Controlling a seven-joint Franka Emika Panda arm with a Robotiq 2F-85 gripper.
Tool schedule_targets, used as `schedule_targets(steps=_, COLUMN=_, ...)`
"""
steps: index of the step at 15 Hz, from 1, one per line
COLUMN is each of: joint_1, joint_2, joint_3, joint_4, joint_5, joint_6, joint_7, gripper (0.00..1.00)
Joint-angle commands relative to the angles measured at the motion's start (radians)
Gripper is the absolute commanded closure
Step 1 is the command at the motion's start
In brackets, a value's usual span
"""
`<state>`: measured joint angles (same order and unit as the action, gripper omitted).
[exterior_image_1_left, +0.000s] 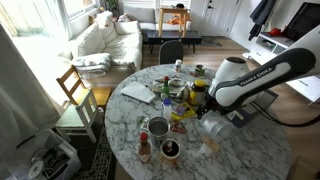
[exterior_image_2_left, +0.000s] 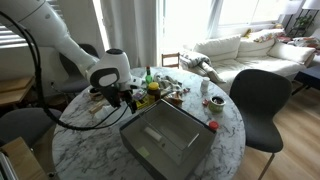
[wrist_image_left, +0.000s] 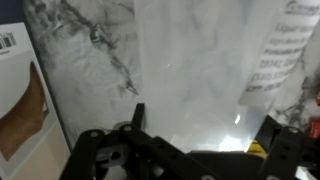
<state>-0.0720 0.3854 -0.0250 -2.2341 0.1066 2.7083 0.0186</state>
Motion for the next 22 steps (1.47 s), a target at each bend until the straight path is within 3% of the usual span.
schedule_targets(steps=1, joint_1=-0.035, joint_2=0.101, joint_3=0.037, joint_4=0.082, joint_5=0.034, joint_6=-0.04, joint_7=-0.059, gripper=0.0)
schedule_targets(steps=6, joint_1=-0.041, joint_2=0.135, joint_3=0.043, joint_4=0.157, joint_5=0.029, joint_6=-0.076, joint_7=-0.078, gripper=0.0)
schedule_targets(steps=12, joint_1=-0.043, joint_2=0.168, joint_3=0.053, joint_4=0.215, joint_5=0.036, joint_6=-0.004, joint_7=-0.076, gripper=0.0)
schedule_targets(steps=16, joint_1=-0.025, joint_2=0.124, joint_3=0.036, joint_4=0.192, joint_5=0.01, joint_6=-0.039, joint_7=-0.058, gripper=0.0)
schedule_targets(steps=22, joint_1=-0.054, joint_2=0.087, joint_3=0.077, joint_4=0.165, joint_5=0.072, joint_6=0.07, joint_7=-0.073, gripper=0.0)
